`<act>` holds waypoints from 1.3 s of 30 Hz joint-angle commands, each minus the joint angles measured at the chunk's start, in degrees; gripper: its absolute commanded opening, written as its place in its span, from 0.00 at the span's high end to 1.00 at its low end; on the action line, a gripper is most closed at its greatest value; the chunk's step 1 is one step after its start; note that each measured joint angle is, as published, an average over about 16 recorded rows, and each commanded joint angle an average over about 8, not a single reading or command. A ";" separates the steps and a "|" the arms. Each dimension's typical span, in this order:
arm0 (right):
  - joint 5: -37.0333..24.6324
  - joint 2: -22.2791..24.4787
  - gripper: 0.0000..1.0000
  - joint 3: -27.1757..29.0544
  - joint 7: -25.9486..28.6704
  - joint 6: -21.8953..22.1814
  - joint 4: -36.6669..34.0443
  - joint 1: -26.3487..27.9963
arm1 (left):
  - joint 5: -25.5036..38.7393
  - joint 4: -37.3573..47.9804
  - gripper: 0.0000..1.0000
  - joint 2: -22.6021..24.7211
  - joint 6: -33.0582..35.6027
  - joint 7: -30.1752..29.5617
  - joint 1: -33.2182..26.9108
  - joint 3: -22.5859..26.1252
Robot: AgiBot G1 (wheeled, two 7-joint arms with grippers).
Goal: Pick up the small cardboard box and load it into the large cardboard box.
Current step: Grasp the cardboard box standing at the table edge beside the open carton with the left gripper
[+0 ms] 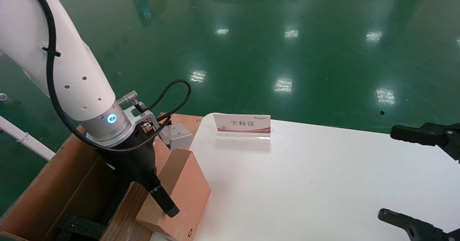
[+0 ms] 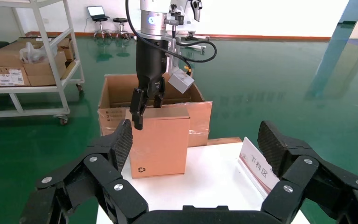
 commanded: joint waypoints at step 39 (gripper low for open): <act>0.00 0.00 1.00 0.00 0.00 0.00 0.00 0.00 | 0.18 0.02 1.00 -0.09 0.14 0.01 -0.12 -0.33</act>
